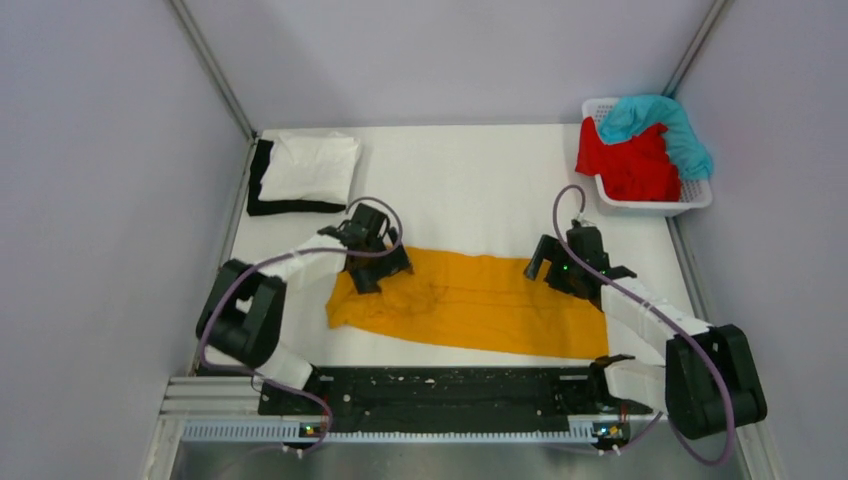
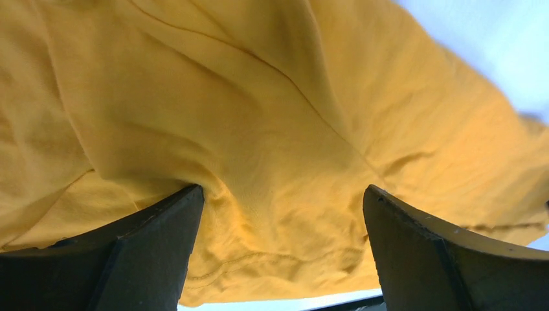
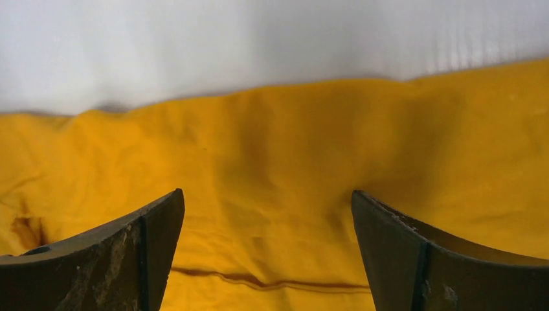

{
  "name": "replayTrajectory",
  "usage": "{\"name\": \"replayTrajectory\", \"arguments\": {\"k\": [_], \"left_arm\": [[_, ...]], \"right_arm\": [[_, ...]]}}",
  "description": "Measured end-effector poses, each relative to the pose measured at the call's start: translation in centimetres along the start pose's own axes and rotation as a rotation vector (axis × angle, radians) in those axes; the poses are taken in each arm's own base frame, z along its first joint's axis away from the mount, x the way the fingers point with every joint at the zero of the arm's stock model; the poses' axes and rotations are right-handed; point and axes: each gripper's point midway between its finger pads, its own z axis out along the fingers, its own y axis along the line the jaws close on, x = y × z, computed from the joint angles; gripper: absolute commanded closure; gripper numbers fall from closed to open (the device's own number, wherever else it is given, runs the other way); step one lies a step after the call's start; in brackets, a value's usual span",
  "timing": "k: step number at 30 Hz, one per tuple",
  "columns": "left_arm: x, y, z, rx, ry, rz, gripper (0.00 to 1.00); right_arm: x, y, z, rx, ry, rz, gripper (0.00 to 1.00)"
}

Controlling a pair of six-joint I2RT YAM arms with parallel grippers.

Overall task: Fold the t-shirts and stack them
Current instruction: Rotate the tshirt 90 degrees

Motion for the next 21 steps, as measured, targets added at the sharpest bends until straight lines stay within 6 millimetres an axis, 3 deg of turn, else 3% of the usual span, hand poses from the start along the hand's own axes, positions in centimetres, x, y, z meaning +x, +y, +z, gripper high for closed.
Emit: {"name": "replayTrajectory", "arguments": {"k": [3, 7, 12, 14, 16, 19, 21], "left_arm": [[-3.3, -2.7, 1.8, 0.0, -0.004, -0.019, 0.01], [-9.4, -7.0, 4.4, 0.029, -0.029, -0.04, 0.01], [-19.7, -16.9, 9.1, 0.228, -0.1, -0.033, 0.01], [-22.8, -20.7, 10.8, 0.337, -0.131, -0.034, 0.01], [-25.1, -24.3, 12.0, 0.47, -0.156, -0.048, 0.01], [-26.7, -27.9, 13.2, 0.665, -0.174, -0.108, 0.01], [-27.3, -29.1, 13.5, 0.742, -0.184, -0.144, 0.01]], "right_arm": [[0.3, 0.8, 0.3, -0.021, 0.008, -0.026, 0.01], [1.9, 2.0, 0.0, -0.065, 0.024, -0.069, 0.01], [7.2, 6.0, -2.2, -0.244, 0.125, -0.151, 0.01], [10.6, 8.1, -3.7, -0.341, 0.217, -0.22, 0.01], [13.1, 9.4, -5.1, -0.413, 0.296, -0.269, 0.01], [17.0, 10.4, -7.8, -0.511, 0.429, -0.359, 0.01], [17.9, 10.8, -8.8, -0.553, 0.462, -0.383, 0.01]]}}
